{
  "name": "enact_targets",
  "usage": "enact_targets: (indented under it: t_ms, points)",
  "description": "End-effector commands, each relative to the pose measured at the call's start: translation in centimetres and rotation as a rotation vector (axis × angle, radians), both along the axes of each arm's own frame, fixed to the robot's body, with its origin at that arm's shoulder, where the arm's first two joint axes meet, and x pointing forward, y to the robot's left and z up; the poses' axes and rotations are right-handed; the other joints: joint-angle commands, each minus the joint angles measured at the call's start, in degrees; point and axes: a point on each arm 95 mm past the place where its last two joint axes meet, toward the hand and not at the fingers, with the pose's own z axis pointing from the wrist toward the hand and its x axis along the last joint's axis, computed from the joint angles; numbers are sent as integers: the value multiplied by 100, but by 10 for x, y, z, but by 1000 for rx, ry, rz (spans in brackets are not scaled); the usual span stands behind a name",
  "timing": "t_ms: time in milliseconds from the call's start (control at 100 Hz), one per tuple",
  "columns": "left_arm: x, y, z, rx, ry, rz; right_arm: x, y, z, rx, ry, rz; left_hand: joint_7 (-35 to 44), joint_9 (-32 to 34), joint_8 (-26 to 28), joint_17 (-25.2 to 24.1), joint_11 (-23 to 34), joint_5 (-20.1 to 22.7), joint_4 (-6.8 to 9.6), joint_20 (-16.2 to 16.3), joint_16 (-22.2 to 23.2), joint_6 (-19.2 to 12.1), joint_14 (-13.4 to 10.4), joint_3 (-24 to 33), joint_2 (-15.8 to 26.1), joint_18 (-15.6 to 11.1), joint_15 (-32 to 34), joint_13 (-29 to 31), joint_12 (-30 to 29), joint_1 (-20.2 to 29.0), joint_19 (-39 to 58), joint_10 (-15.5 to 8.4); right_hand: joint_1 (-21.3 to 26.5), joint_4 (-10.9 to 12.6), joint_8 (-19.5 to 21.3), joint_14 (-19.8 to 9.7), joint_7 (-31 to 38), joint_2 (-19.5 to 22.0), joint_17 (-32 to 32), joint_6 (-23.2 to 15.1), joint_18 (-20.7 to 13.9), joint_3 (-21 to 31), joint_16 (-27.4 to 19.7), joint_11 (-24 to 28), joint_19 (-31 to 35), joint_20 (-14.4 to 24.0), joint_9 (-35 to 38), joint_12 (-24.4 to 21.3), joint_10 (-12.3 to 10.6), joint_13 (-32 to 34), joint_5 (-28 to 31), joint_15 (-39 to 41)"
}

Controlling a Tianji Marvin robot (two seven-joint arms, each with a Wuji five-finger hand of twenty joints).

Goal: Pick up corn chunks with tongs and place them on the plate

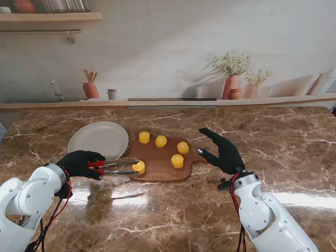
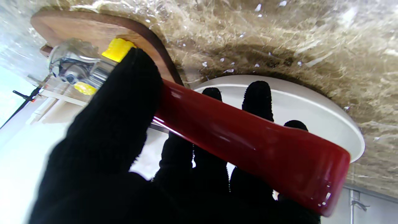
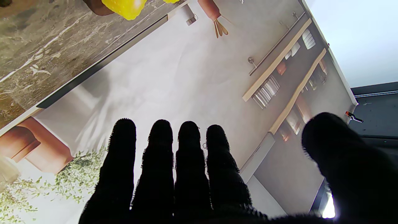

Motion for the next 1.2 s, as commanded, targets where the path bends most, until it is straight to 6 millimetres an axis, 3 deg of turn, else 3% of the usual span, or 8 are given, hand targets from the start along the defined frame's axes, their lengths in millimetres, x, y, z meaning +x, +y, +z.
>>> enact_targets:
  t_ms: [0, 400, 1000, 1120, 1190]
  points:
    - [1, 2, -10, -5, 14, 19, -2, 1, -5, 3, 21, 4, 18, 131, -71, -96, 409, 143, 153, 103, 86, -122, 94, 476, 495, 127, 186, 40, 105, 268, 184, -291, 41, -154, 8, -14, -68, 50, 0, -145, 5, -28, 69, -48, 70, 163, 84, 76, -116, 132, -21, 4]
    - [15, -5, -26, -17, 18, 23, -1, 0, -6, 13, 28, 2, -68, 76, -100, -91, 485, 38, 139, 131, 107, -150, 63, 529, 483, 64, 214, 46, 127, 263, 189, -328, 43, -157, 8, -18, -69, 45, 10, -160, 11, -21, 71, -11, 88, 179, 162, 111, -121, 138, -18, 4]
    - [23, -12, -33, -2, 14, 34, -1, -2, -6, 27, 25, 7, -153, 205, -138, -53, 476, 16, 137, 217, 340, -63, 104, 474, 498, 29, 475, 132, 501, 257, 280, -322, 51, -157, 5, -11, -75, 42, 14, -185, 17, -21, 72, 2, 89, 188, 231, 154, -138, 132, -16, 3]
    - [25, -13, -34, 16, 16, 19, -1, -2, -6, 30, 24, 8, -73, 393, -97, -37, 280, 65, 173, 249, 467, -173, 142, 230, 695, -1, 614, 160, 780, 461, 318, -328, 48, -157, 5, 0, -77, 48, 14, -190, 17, -24, 72, 0, 88, 190, 230, 161, -137, 129, -19, 2]
    - [25, -14, -35, 17, 20, 16, -1, -2, -6, 30, 25, 7, 106, 493, -7, -39, 360, 185, 233, 300, 654, -424, 219, 135, 971, 9, 842, 201, 1079, 596, 381, -321, 51, -157, 5, -5, -78, 55, 16, -202, 14, -25, 72, 8, 89, 191, 243, 169, -126, 125, -17, 0]
